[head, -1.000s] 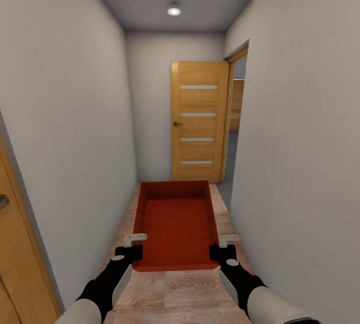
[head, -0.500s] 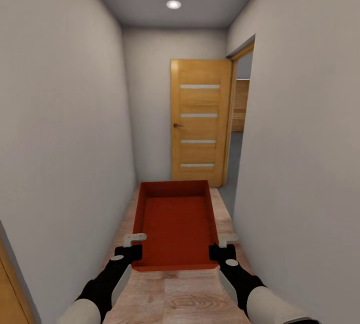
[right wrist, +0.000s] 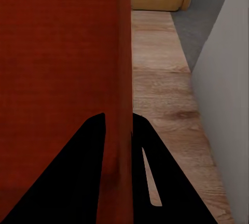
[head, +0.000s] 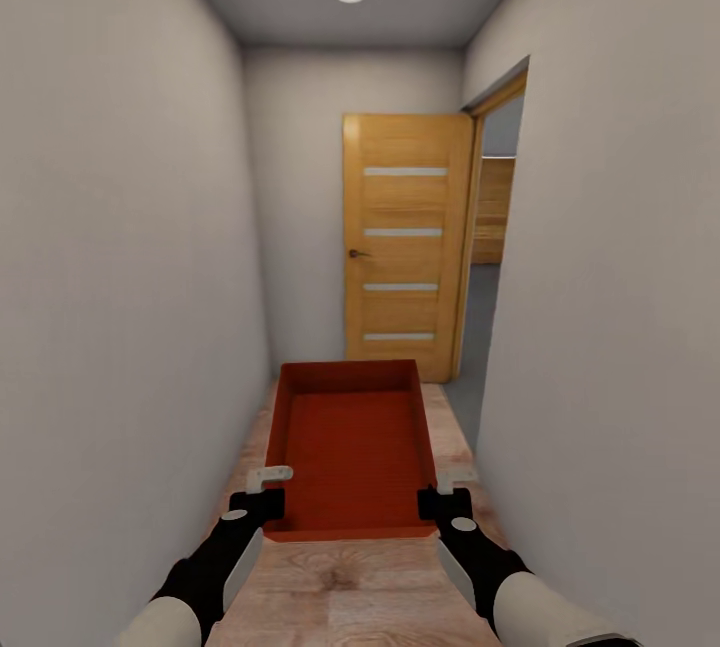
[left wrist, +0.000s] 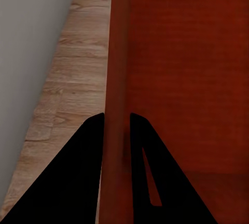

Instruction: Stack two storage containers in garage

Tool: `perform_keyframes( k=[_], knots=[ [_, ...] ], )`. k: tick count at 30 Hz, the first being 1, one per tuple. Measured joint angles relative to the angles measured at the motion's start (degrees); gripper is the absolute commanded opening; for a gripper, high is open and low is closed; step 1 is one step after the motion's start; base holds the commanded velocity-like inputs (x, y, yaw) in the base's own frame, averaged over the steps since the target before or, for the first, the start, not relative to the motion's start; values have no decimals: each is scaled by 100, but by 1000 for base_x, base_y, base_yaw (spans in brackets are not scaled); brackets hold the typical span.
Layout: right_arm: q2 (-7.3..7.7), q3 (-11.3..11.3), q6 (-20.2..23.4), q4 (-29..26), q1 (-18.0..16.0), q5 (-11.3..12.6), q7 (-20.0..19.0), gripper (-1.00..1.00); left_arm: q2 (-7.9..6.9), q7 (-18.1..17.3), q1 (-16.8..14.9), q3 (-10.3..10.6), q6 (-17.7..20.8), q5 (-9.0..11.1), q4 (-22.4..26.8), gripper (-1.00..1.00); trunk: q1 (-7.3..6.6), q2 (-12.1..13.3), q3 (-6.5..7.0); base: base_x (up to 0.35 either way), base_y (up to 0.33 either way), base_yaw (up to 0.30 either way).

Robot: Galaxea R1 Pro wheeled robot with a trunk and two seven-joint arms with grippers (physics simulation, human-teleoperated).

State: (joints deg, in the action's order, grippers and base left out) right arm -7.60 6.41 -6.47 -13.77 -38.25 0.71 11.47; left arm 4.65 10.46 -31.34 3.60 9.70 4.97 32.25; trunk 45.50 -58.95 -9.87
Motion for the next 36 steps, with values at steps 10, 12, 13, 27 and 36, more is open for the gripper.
perform_keyframes(
  k=[10, 12, 13, 27, 36],
  knots=[
    [-5, -14, 1, -1, 0, -15, 3, -100, -6, -10, 0, 2, -2, 7, -2, -100, 0, 0, 0, 332, 0, 78],
    [-5, -15, 1, -1, 0, -16, 3, -100, -6, -9, 0, 2, -2, 8, -2, -100, 0, 0, 0, 332, 0, 2],
    [-5, -15, 3, -1, 0, -15, 2, -100, -6, -9, 0, 2, 0, 8, -2, -100, 0, 0, 0, 332, 0, 1],
    [-5, -14, -5, -1, 0, -16, 3, -100, -6, -9, 0, 3, -8, 8, -2, -100, 0, 0, 0, 332, 0, 0],
    [-5, -15, -3, -1, 0, -16, 3, -100, -6, -9, 0, 3, -6, 8, -2, -100, 0, 0, 0, 332, 0, 0]
  ],
)
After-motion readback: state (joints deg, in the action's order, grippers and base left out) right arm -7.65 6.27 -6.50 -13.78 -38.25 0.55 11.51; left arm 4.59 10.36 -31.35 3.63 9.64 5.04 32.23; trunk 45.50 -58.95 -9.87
